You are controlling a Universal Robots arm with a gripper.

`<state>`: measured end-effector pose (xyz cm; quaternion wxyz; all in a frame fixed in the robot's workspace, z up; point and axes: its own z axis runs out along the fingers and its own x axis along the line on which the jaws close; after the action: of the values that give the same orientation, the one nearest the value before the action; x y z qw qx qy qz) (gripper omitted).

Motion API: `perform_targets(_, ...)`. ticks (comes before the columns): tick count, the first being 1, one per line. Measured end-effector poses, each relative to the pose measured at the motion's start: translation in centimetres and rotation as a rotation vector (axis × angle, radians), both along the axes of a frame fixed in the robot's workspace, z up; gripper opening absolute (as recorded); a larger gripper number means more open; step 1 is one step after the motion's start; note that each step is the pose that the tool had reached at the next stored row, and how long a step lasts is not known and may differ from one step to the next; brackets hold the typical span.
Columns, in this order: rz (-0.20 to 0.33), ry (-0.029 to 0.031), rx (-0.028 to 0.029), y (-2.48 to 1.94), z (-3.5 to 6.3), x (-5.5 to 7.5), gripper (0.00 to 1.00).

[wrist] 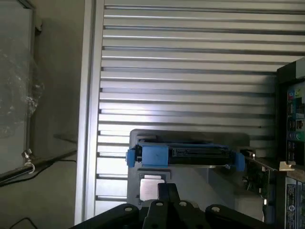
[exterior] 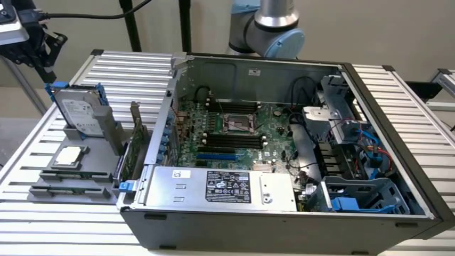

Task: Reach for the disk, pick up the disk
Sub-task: 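Pick up the disk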

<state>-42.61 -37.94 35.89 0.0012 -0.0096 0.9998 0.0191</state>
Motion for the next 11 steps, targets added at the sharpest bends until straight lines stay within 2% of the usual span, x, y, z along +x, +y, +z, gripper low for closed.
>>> perform_targets(2, 0.000, -0.0001, 0.0000, 0.69, -0.01, -0.4, 0.11)
perform_targets(6, 0.000, 0.0000, -0.0010, 2.49, 0.00, -0.5, 0.11)
perform_targets(7, 0.000, 0.0001, -0.0019, 2.67, 0.01, -0.5, 0.11)
perform_targets(11, 0.000, -0.0002, -0.0022, 2.73, -0.01, -0.5, 0.11)
